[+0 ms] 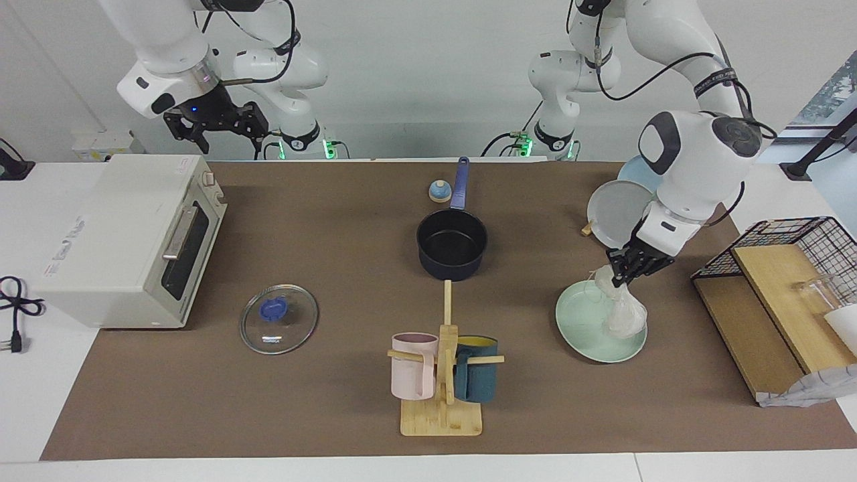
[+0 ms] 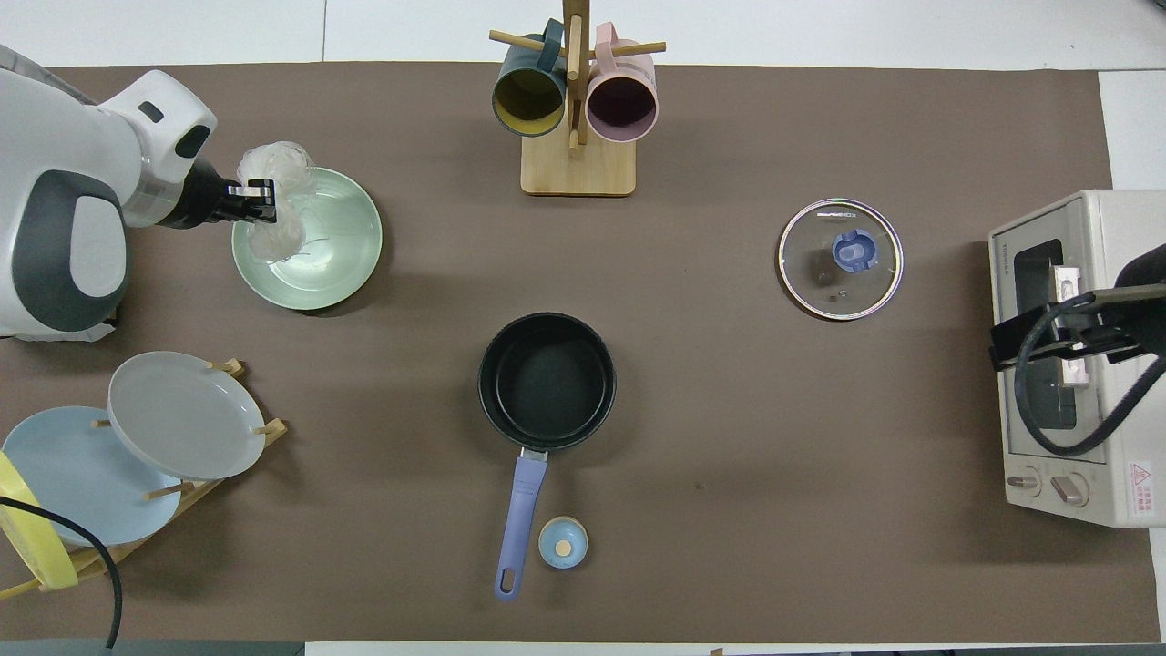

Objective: Transfer vermicelli from pot to plate
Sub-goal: 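Lower the vermicelli onto the green plate and open the left gripper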

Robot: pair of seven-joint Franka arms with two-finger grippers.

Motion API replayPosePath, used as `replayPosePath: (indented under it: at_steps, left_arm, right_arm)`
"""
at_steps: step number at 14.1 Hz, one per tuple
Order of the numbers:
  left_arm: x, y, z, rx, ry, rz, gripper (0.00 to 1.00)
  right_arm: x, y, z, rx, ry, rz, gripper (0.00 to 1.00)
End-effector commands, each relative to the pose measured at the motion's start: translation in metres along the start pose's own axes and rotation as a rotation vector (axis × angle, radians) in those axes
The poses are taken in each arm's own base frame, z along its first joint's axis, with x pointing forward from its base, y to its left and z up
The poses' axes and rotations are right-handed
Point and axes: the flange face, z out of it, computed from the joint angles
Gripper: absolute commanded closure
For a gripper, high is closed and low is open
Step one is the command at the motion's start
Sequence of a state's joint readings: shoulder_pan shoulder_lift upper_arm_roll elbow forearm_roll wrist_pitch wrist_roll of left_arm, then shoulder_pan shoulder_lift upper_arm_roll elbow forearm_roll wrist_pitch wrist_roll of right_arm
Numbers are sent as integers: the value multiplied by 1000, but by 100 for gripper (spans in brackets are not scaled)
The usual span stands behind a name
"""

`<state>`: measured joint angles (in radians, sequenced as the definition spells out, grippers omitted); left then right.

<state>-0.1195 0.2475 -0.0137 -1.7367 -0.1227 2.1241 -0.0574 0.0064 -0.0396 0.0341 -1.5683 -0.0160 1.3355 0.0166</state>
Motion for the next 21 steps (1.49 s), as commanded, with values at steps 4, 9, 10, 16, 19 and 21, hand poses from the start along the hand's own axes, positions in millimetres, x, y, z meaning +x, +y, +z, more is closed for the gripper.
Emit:
replayPosePath:
  at_steps: [4,9,10,16,19,21]
  left_arm:
    - [-22,-5,48,-7,32,46,100]
    - [-23,-14,68,-1,43,58,100]
    - [-23,-15,72,0,49,60,100]
    - [-22,-21,99,9,56,115,100]
    - [-24,-21,98,10,28,118,1]
    - [-23,-20,79,5,-4,117,0]
  right_arm:
    - [17,27,22,7,36,38,0]
    - [21,20,20,5,57,26,0]
    - [21,19,20,5,57,24,0]
    - [20,16,19,3,56,18,0]
    - [19,15,17,3,64,17,0]
    - [18,15,15,3,70,17,0]
